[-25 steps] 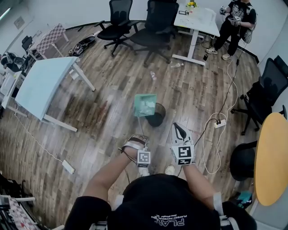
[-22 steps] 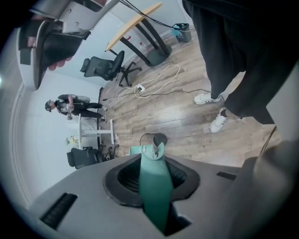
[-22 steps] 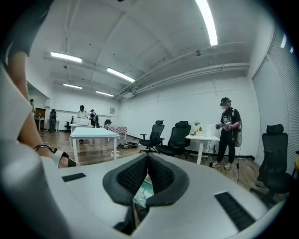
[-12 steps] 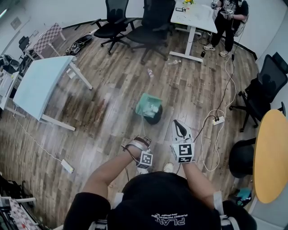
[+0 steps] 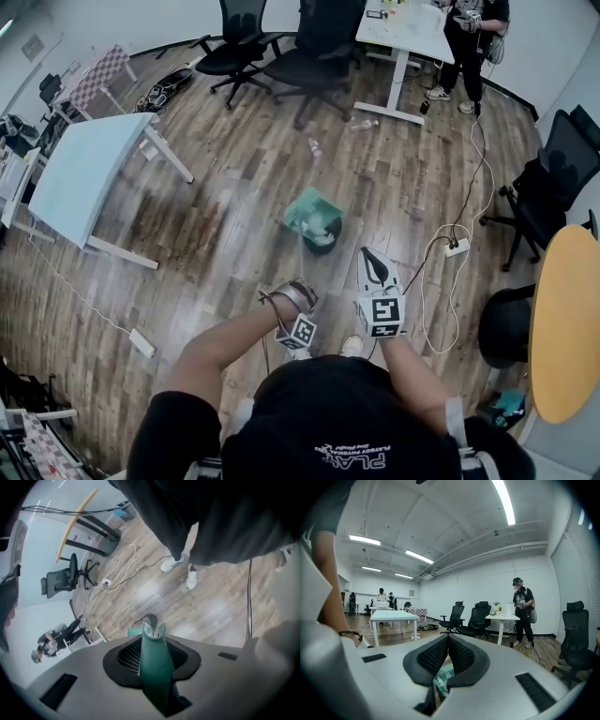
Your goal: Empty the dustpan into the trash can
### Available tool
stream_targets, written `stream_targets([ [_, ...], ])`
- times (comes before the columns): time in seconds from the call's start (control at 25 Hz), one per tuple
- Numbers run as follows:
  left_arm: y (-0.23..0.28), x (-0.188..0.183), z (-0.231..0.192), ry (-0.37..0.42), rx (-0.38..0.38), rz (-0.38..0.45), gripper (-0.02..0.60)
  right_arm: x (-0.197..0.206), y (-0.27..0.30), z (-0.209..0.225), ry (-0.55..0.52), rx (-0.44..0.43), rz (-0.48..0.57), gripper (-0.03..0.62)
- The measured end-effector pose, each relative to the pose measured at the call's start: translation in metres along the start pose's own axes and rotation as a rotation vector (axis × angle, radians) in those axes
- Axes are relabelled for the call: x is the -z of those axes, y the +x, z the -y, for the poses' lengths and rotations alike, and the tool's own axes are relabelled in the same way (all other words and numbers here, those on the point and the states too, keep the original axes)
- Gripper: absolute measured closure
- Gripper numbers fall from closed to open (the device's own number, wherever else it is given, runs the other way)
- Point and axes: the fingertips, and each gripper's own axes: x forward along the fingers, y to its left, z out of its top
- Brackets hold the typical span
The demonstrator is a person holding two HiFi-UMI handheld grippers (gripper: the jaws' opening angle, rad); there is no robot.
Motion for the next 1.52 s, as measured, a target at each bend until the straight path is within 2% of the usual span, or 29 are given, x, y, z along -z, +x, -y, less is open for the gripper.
stream_targets([
  [0.12,0.001,0.009,0.007,0.099,0.008,-0.021,0.477,0.003,-0.001,0.001,0.008,0.001,-0.001,0.571],
  [0.28,0.0,0.011,0.011,0.138,0.013,-0.039,0.477,0.004,-0.002,0.004,0.014,0.005,0.001,0.571],
  [0.88,0.001,0.005,0.01,0.105,0.017,-0.031,0.476,0.006,-0.007,0.004,0.019,0.003,0.002,0.571],
  [1.04,0.0,0.003,0.007,0.049,0.024,-0.012,0.472,0.007,-0.006,0.003,0.015,0.004,0.003,0.571],
  [1.2,-0.005,0.004,-0.002,-0.053,0.009,0.011,0.472,0.008,-0.007,0.001,0.014,0.003,0.001,0.571],
  [1.4,-0.01,0.012,-0.019,-0.211,-0.013,0.041,0.472,0.007,-0.006,0.0,0.009,0.003,-0.003,0.571],
  [1.52,-0.016,0.018,-0.033,-0.35,-0.041,0.074,0.474,0.008,-0.007,0.002,0.008,0.007,-0.005,0.571],
])
